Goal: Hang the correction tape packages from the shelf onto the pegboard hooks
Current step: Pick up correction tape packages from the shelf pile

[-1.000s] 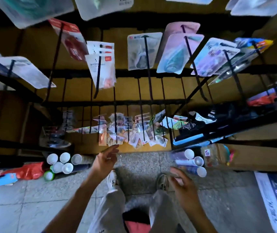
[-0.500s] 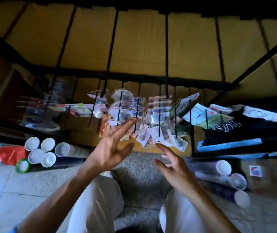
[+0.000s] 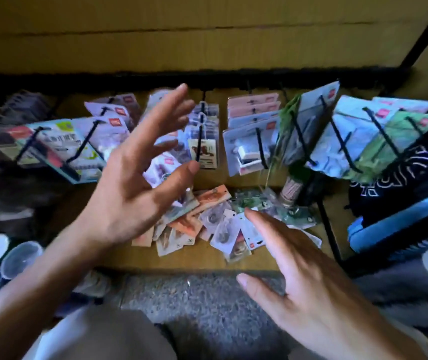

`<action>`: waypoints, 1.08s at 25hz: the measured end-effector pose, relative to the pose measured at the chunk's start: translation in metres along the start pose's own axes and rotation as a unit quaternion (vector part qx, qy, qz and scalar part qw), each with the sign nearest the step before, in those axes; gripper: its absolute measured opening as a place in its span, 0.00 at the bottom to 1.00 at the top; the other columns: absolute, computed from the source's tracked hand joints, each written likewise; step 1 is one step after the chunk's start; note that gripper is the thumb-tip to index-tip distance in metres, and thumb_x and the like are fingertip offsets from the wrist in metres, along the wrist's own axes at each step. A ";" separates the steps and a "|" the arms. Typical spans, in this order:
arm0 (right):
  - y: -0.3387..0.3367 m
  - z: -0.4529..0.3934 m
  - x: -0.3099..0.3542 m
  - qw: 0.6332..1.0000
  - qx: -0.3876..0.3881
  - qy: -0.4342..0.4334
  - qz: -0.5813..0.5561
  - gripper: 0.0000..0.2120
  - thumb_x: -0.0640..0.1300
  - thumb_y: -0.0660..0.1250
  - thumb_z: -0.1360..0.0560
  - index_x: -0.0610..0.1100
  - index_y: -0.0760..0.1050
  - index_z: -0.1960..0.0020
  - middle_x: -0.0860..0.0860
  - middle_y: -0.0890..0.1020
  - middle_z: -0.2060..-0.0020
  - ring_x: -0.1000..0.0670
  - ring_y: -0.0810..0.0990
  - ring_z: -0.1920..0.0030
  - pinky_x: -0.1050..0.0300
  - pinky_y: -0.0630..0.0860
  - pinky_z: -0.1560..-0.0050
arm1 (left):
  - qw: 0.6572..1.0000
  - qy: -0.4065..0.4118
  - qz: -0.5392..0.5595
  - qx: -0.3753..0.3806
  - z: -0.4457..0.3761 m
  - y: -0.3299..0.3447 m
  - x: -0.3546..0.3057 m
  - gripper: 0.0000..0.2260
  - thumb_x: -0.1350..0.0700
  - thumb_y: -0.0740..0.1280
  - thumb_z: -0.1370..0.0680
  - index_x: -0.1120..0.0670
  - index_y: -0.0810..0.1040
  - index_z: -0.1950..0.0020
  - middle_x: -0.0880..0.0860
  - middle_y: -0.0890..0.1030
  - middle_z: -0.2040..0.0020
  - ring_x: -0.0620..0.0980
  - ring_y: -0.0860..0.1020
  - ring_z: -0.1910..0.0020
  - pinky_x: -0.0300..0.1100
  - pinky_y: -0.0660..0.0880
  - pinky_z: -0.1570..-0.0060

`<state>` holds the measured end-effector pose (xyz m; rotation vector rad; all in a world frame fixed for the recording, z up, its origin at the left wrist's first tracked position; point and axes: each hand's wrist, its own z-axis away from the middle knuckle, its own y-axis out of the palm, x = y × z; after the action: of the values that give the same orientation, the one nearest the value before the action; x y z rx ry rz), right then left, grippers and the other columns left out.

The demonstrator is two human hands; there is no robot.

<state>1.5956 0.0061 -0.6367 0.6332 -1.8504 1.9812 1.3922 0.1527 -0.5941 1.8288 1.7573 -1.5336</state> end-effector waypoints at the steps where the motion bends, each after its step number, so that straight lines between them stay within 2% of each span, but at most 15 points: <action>1: 0.001 0.005 0.003 1.000 -0.013 0.002 0.000 0.38 0.72 0.49 0.31 0.69 0.35 0.26 0.80 0.48 0.33 0.71 0.53 0.29 0.77 0.50 0.35 | 1.000 0.012 0.003 -0.011 0.003 0.000 -0.005 0.32 0.61 0.67 0.23 0.53 0.57 0.22 0.52 0.70 0.27 0.50 0.70 0.28 0.51 0.68 0.31; 4: 0.005 0.025 0.020 0.999 -0.050 0.010 0.018 0.39 0.69 0.55 0.27 0.63 0.39 0.23 0.70 0.52 0.25 0.63 0.57 0.26 0.69 0.57 0.31 | 0.999 0.020 -0.003 -0.027 0.023 -0.006 -0.029 0.32 0.62 0.67 0.24 0.53 0.58 0.23 0.52 0.71 0.27 0.46 0.69 0.28 0.51 0.69 0.30; 8: 0.018 0.051 0.042 0.996 -0.073 0.034 0.024 0.39 0.64 0.61 0.24 0.60 0.43 0.22 0.63 0.58 0.23 0.55 0.63 0.27 0.60 0.65 0.33 | 0.999 0.001 0.005 -0.052 0.058 -0.012 -0.057 0.32 0.61 0.68 0.24 0.52 0.60 0.22 0.49 0.72 0.28 0.42 0.69 0.28 0.48 0.69 0.30; 10: 0.023 0.066 0.052 0.996 -0.073 0.041 0.031 0.39 0.64 0.61 0.24 0.59 0.43 0.22 0.62 0.58 0.23 0.54 0.65 0.28 0.58 0.68 0.35 | 0.998 -0.010 0.029 -0.063 0.076 -0.014 -0.073 0.33 0.60 0.68 0.24 0.50 0.60 0.22 0.47 0.72 0.28 0.41 0.69 0.29 0.48 0.70 0.31; 12: 0.028 0.084 0.062 0.996 -0.069 0.038 0.034 0.39 0.64 0.61 0.25 0.60 0.43 0.22 0.62 0.57 0.23 0.54 0.65 0.27 0.58 0.69 0.35 | 0.998 -0.013 0.045 -0.048 0.101 -0.010 -0.087 0.33 0.57 0.69 0.24 0.47 0.60 0.22 0.44 0.72 0.28 0.41 0.69 0.28 0.52 0.69 0.30; 16: 0.030 0.115 0.072 0.996 -0.077 0.046 0.006 0.39 0.65 0.61 0.24 0.61 0.43 0.22 0.62 0.56 0.23 0.54 0.62 0.26 0.57 0.65 0.31 | 0.993 -0.031 0.101 -0.057 0.136 0.013 -0.102 0.32 0.47 0.69 0.27 0.40 0.62 0.25 0.43 0.73 0.28 0.41 0.70 0.29 0.56 0.69 0.31; 18: 0.034 0.127 0.070 0.995 -0.079 0.063 -0.002 0.38 0.64 0.61 0.24 0.60 0.43 0.22 0.62 0.58 0.23 0.54 0.64 0.27 0.58 0.66 0.32 | 0.989 -0.049 0.125 -0.065 0.144 0.026 -0.099 0.30 0.50 0.70 0.26 0.38 0.64 0.26 0.40 0.73 0.30 0.41 0.71 0.30 0.52 0.70 0.31; 21: 0.046 0.136 0.058 0.993 -0.070 0.094 -0.008 0.38 0.64 0.62 0.25 0.60 0.45 0.22 0.60 0.61 0.25 0.53 0.65 0.28 0.56 0.68 0.34 | 0.987 -0.084 0.133 -0.045 0.149 0.050 -0.091 0.30 0.56 0.69 0.24 0.37 0.63 0.26 0.36 0.73 0.32 0.36 0.71 0.32 0.34 0.71 0.36; 22: 0.051 0.135 0.053 0.993 -0.065 0.099 -0.011 0.38 0.64 0.62 0.25 0.60 0.45 0.22 0.60 0.62 0.25 0.52 0.66 0.28 0.55 0.68 0.34 | 0.984 -0.099 0.141 -0.041 0.148 0.058 -0.088 0.31 0.56 0.69 0.24 0.37 0.63 0.26 0.35 0.72 0.32 0.34 0.71 0.33 0.32 0.71 0.37; 24: 0.057 0.125 0.042 0.992 -0.055 0.109 -0.014 0.38 0.64 0.62 0.25 0.58 0.46 0.22 0.59 0.62 0.25 0.51 0.66 0.28 0.52 0.69 0.33 | 0.979 -0.127 0.153 -0.037 0.141 0.073 -0.078 0.31 0.54 0.69 0.26 0.36 0.63 0.26 0.35 0.72 0.32 0.33 0.71 0.33 0.38 0.71 0.35; 27: 0.065 0.102 0.023 0.989 -0.047 0.137 -0.018 0.38 0.64 0.62 0.25 0.58 0.48 0.22 0.57 0.63 0.24 0.48 0.68 0.28 0.50 0.70 0.34 | 0.973 -0.163 0.160 -0.037 0.125 0.092 -0.050 0.31 0.54 0.68 0.26 0.35 0.63 0.27 0.42 0.72 0.30 0.38 0.71 0.32 0.46 0.70 0.32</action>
<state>1.5493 -0.1013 -0.6744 0.3442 -1.7396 1.8401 1.4123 0.0046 -0.6593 1.6174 1.2839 -1.5098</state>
